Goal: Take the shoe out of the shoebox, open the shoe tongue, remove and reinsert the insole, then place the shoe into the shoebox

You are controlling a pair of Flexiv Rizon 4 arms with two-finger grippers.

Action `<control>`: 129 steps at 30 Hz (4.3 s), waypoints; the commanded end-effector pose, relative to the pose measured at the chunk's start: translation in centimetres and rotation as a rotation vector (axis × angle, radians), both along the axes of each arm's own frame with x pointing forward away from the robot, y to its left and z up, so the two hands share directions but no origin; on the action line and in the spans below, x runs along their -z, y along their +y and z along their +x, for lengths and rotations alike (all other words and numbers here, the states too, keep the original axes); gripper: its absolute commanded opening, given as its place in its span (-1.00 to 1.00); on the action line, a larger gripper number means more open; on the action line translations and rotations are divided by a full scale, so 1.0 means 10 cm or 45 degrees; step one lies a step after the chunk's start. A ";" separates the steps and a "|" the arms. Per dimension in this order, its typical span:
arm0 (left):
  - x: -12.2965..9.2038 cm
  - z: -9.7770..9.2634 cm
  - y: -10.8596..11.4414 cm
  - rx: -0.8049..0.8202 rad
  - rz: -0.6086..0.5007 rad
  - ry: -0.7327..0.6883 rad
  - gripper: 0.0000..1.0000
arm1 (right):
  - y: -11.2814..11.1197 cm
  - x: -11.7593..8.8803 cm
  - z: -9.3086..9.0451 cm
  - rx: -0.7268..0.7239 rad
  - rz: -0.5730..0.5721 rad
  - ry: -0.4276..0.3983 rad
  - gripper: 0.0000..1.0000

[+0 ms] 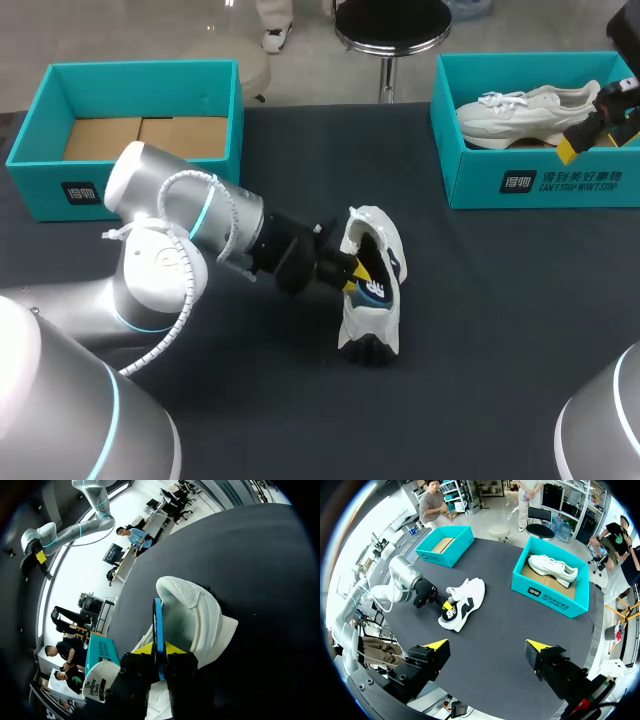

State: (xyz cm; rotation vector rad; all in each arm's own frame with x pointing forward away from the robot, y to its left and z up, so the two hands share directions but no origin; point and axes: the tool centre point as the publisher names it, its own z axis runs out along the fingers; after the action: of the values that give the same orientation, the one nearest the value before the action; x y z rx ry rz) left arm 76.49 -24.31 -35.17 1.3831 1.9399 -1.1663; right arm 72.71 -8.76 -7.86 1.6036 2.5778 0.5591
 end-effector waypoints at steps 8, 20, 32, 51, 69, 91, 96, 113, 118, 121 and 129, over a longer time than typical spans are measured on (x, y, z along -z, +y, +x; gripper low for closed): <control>-0.07 -0.13 0.06 0.015 -0.023 0.009 -0.55 | 0.00 0.00 0.02 -0.001 -0.002 0.006 1.00; -0.06 -0.26 0.08 0.061 -0.011 0.004 -0.77 | 0.00 0.00 0.02 -0.001 -0.002 0.006 1.00; 0.04 -0.15 -0.01 0.065 0.040 -0.009 -1.00 | 0.00 0.00 0.02 -0.001 -0.002 0.006 1.00; 0.13 -0.10 -0.05 0.091 0.162 -0.024 -0.18 | 0.00 0.00 0.02 -0.001 -0.002 0.006 1.00; -0.31 -0.04 -0.02 0.136 0.138 -0.048 0.44 | 0.00 0.00 0.02 -0.001 -0.002 0.006 1.00; -0.62 -0.28 0.25 0.100 0.657 0.046 1.00 | 0.00 0.00 0.02 -0.001 -0.002 0.006 1.00; -0.62 -0.28 0.25 0.100 0.657 0.046 1.00 | 0.00 0.00 0.02 -0.001 -0.002 0.006 1.00; -0.50 -0.16 0.17 0.128 0.877 -0.160 -1.00 | 0.00 0.00 0.02 -0.001 -0.002 0.006 1.00; -0.44 -0.13 0.15 0.131 0.902 -0.185 -1.00 | 0.00 0.00 0.02 -0.001 -0.002 0.006 1.00; -0.38 -0.12 0.14 0.138 0.908 -0.179 -1.00 | 0.00 0.00 0.02 -0.001 -0.002 0.006 1.00; -0.13 -0.09 0.02 0.166 0.990 -0.242 -1.00 | 0.00 0.00 0.02 -0.001 -0.002 0.006 1.00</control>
State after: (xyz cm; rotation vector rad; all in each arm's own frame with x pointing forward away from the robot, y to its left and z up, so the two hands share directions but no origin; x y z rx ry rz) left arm 75.50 -22.58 -32.53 1.9199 2.2695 -0.3126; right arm 72.71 -8.76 -7.85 1.6038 2.5778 0.5590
